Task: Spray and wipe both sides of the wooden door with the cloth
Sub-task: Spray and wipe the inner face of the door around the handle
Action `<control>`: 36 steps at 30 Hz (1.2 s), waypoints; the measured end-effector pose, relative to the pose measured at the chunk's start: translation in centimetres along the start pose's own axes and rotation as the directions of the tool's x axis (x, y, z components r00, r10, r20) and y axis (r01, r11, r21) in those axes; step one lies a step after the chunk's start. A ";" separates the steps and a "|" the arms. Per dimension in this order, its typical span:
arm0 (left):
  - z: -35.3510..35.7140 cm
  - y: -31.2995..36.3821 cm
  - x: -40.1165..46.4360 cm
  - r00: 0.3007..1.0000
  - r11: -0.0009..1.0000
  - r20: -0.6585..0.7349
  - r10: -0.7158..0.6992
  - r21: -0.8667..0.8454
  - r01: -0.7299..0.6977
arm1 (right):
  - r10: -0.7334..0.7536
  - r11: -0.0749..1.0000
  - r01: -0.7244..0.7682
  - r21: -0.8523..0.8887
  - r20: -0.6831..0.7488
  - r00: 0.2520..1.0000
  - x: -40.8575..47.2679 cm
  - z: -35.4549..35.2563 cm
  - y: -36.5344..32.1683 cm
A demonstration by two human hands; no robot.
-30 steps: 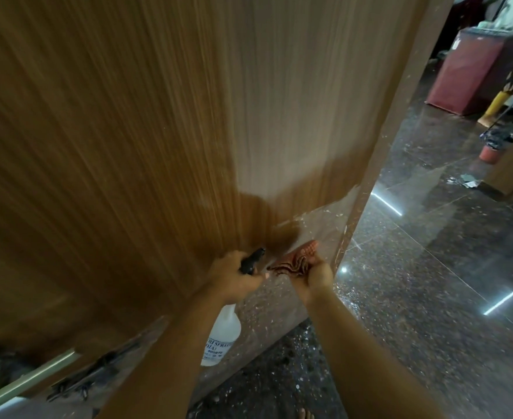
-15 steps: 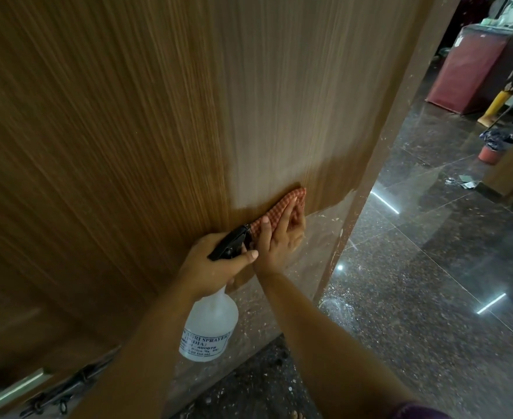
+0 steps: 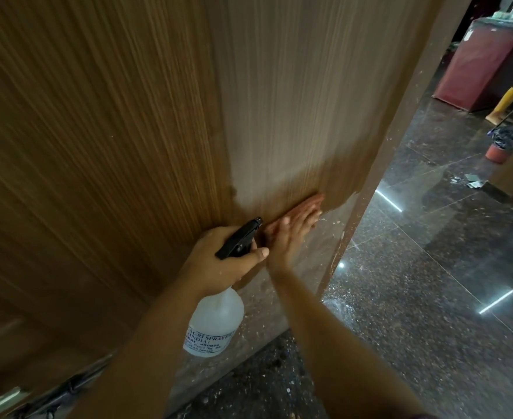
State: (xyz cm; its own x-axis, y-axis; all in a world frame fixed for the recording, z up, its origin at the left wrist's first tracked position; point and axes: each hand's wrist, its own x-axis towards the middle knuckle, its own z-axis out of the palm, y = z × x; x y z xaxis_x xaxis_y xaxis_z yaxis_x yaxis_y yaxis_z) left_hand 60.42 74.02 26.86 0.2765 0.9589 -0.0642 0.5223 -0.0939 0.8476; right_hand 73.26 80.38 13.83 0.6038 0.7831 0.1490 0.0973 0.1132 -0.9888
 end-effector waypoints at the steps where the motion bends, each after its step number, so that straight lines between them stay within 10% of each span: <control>1: 0.1 0.2 0.2 1.000 1.000 -0.003 0.003 -0.006 -0.003 | 0.110 0.992 -0.107 0.063 -0.040 0.993 2.3 -1.2 -0.4; 6: 1.5 0.5 1.1 0.999 1.000 0.029 0.014 -0.001 -0.014 | 0.660 0.713 -0.625 0.317 -0.002 0.752 5.6 -2.9 3.0; 13: 3.3 0.5 3.0 0.997 0.998 0.066 0.027 0.058 -0.031 | 0.004 1.000 -0.004 0.018 0.002 1.000 6.0 -3.7 -1.3; 16: 4.2 0.5 3.6 0.997 0.997 0.044 0.056 0.048 -0.058 | 0.201 0.976 -0.191 0.103 -0.096 0.975 12.4 -6.2 0.5; 20: 5.2 0.5 4.3 0.997 0.997 0.056 0.055 0.047 -0.058 | 0.642 0.717 -0.607 0.342 0.013 0.766 12.0 -6.7 3.3; 24: 6.0 1.0 5.1 0.992 0.993 0.088 0.092 0.068 -0.098 | 0.224 0.969 -0.224 0.104 0.011 0.974 8.6 -5.4 0.2; 27: 6.4 1.1 5.8 0.991 0.992 0.098 0.089 0.076 -0.096 | -0.048 0.999 0.048 -0.017 0.004 0.999 11.4 -6.8 -1.2; 33: 7.1 1.4 6.1 0.988 0.992 0.127 0.086 0.079 -0.097 | 0.557 0.813 -0.539 0.223 -0.025 0.830 13.6 -7.9 4.6; 36: 7.2 1.2 6.3 0.984 0.992 0.167 0.058 0.105 -0.076 | 0.263 0.963 -0.264 0.047 0.017 0.965 8.5 -5.9 2.7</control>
State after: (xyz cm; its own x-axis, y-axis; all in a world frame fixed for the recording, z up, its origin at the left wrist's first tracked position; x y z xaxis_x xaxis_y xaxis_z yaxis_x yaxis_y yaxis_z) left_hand 68.59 77.98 23.66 0.4372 0.8936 -0.1018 0.5811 -0.1942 0.7903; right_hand 83.33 83.74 12.43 0.5944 0.7957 -0.1165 -0.1029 -0.0684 -0.9923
